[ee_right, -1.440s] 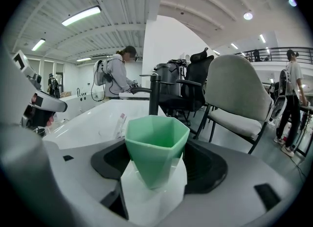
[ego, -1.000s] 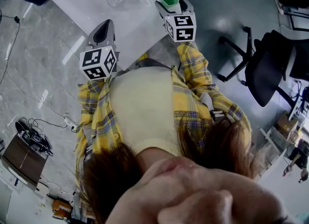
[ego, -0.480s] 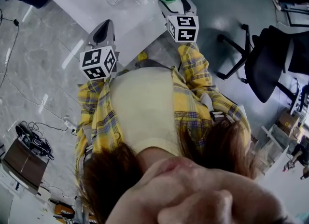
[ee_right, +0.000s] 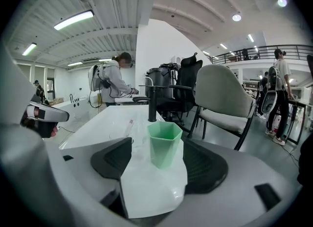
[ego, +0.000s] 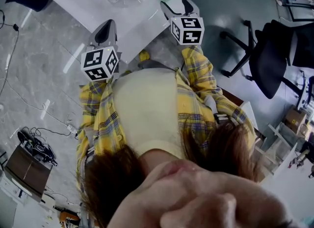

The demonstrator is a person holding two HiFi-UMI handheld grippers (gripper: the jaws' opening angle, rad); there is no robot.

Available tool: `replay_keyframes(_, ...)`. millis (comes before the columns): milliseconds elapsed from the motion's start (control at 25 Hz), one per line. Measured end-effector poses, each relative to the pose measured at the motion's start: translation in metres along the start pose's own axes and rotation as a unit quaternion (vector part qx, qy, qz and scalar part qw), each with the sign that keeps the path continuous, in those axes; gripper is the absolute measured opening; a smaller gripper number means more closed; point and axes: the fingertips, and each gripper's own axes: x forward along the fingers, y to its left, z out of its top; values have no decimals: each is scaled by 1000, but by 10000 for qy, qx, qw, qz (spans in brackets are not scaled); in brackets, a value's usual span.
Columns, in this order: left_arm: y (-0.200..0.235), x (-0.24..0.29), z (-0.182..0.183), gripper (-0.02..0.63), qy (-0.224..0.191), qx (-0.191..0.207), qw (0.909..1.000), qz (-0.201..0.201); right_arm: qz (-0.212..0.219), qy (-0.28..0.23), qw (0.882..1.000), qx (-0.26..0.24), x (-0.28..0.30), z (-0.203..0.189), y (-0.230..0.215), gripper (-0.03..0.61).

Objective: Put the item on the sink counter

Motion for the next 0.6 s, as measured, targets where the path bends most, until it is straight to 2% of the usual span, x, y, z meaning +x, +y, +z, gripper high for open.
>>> replay_keyframes(600,-3,-27,-4,-5,-167,-37,9998,-64,320,-170,9992,148,-33,9,38,325)
